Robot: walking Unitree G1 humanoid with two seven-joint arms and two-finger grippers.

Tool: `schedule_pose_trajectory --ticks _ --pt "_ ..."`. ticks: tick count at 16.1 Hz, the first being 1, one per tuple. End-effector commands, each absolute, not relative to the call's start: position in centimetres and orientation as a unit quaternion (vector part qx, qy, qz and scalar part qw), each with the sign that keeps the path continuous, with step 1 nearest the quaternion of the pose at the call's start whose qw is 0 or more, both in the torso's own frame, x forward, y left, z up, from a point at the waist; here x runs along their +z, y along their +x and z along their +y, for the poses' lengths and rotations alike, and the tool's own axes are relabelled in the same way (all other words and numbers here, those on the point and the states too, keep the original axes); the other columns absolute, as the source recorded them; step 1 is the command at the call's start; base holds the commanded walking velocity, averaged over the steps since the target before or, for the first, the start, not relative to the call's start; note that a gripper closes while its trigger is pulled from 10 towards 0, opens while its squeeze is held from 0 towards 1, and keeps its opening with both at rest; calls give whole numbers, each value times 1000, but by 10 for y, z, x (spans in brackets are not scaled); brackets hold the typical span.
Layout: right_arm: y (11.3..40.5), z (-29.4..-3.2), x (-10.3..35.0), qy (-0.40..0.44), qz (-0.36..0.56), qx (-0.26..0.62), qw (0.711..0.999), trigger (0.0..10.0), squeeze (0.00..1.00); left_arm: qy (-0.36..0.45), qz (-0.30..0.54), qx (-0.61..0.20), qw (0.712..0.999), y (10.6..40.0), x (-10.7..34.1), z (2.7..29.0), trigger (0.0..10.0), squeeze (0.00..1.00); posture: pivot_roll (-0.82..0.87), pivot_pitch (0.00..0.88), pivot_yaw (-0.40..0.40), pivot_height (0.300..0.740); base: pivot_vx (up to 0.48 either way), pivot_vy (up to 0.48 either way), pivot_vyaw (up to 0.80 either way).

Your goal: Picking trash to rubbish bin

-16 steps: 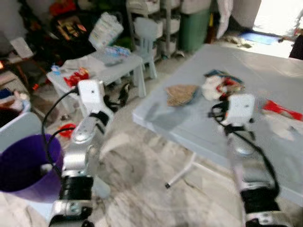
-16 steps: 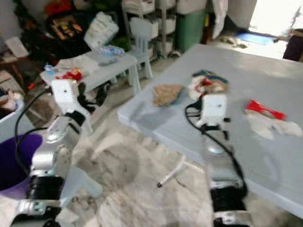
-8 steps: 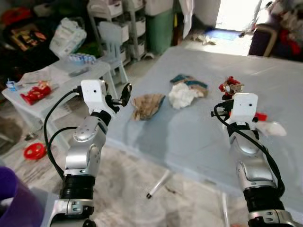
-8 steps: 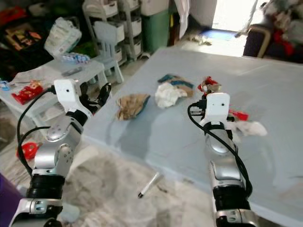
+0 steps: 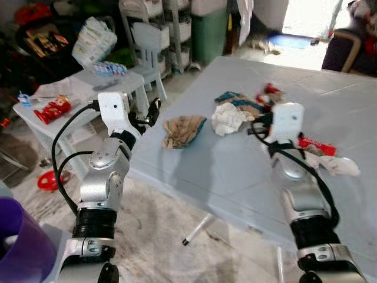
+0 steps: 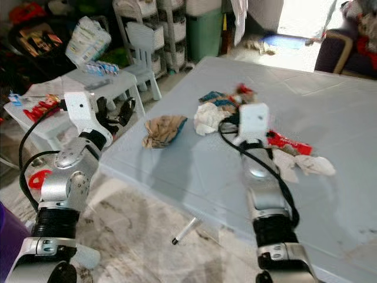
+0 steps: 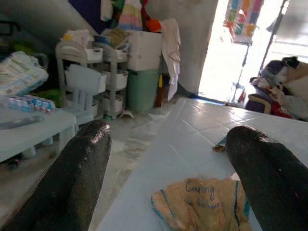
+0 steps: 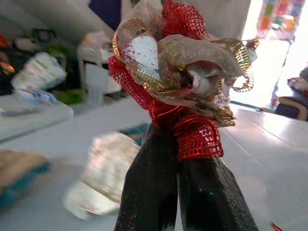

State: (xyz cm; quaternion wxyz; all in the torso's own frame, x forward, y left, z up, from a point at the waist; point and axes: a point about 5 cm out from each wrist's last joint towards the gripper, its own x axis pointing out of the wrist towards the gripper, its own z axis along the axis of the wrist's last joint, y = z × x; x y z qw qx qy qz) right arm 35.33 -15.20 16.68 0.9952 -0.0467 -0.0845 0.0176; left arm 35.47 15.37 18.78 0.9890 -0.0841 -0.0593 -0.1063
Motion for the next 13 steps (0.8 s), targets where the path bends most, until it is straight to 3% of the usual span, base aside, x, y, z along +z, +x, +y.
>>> schedule_pose_trajectory --ticks 1,6,11,12,13 --pt "354 -151 172 -48 -94 18 994 0 0 -77 -58 -93 991 356 188 160 10000 0 30 0 33 740 0 0 0" --pt "338 -163 162 -49 -90 -6 995 0 0 -92 -41 -96 990 357 178 154 10000 0 -15 24 45 740 0 0 0" --pt "321 -162 166 -59 -86 19 994 0 0 -98 -9 -154 983 367 162 124 10000 0 -68 66 28 740 0 0 0" --pt "312 -166 164 -63 -75 25 995 0 0 -99 -6 -162 982 369 159 120 10000 1000 -79 79 26 740 0 0 0" --pt "304 -169 163 -66 -67 29 995 0 0 -103 -6 -164 981 369 158 118 10000 1000 -93 95 28 740 0 0 0"
